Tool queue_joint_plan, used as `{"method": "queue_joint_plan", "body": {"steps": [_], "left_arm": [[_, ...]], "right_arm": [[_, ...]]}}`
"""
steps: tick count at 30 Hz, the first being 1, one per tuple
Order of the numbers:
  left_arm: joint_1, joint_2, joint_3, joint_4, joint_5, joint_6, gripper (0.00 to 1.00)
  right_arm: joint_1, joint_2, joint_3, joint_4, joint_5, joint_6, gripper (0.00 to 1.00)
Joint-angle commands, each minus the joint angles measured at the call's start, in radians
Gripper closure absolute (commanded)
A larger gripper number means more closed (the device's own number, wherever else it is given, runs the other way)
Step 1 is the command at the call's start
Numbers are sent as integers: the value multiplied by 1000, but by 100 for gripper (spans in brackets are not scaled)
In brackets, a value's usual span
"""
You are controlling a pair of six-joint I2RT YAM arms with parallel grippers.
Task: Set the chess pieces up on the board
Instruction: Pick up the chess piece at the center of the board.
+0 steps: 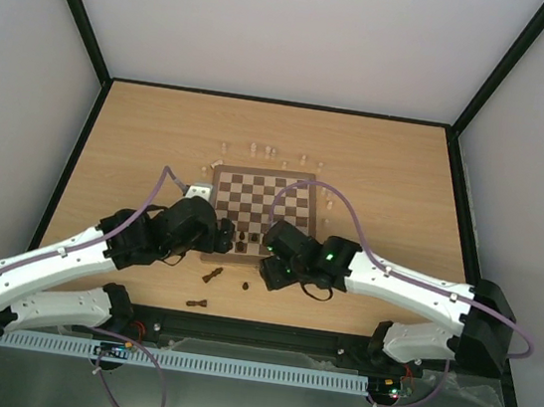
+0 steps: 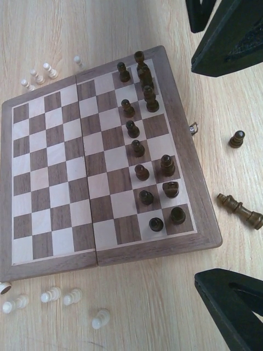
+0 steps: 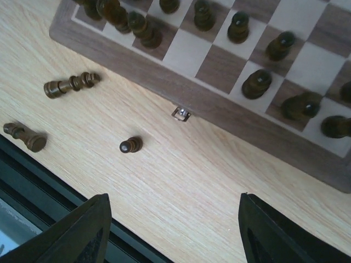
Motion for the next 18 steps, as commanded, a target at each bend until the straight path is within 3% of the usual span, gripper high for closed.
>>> {"method": "queue_joint_plan", "body": {"steps": [1, 4, 18], "left_arm": [[9, -29, -32, 11, -29, 23, 1], [22, -65, -55, 16, -18, 33, 1], [53, -214, -58, -13, -52, 24, 1]], "right_arm": [[42, 70, 36, -34, 33, 60, 39], [62, 123, 48, -24, 24, 60, 46], [129, 382, 183, -5, -15, 43, 56]]}}
